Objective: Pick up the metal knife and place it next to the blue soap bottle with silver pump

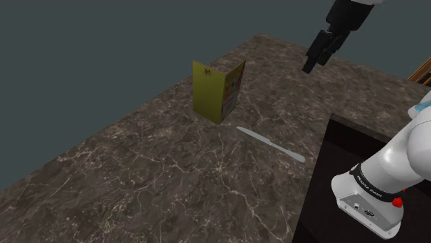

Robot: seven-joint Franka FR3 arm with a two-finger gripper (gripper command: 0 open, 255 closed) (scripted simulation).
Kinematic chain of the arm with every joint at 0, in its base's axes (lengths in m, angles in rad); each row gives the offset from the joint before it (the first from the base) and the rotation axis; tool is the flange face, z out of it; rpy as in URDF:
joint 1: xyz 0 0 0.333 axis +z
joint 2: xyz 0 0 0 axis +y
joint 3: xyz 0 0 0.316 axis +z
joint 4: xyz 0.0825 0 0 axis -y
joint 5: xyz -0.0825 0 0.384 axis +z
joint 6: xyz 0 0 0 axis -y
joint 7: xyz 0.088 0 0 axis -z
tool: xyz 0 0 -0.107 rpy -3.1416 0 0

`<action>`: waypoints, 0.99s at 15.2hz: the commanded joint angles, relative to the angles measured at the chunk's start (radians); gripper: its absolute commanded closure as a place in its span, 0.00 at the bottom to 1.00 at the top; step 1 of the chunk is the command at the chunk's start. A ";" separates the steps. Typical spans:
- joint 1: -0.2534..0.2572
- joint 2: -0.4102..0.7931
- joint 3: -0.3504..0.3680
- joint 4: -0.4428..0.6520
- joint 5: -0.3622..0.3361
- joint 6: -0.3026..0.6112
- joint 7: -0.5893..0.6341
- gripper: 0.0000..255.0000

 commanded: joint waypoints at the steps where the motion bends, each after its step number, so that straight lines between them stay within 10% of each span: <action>1: 0.025 0.010 0.030 -0.046 0.015 0.051 -0.002 0.00; 15: 0.184 0.264 0.248 -0.212 0.093 0.430 -0.004 0.00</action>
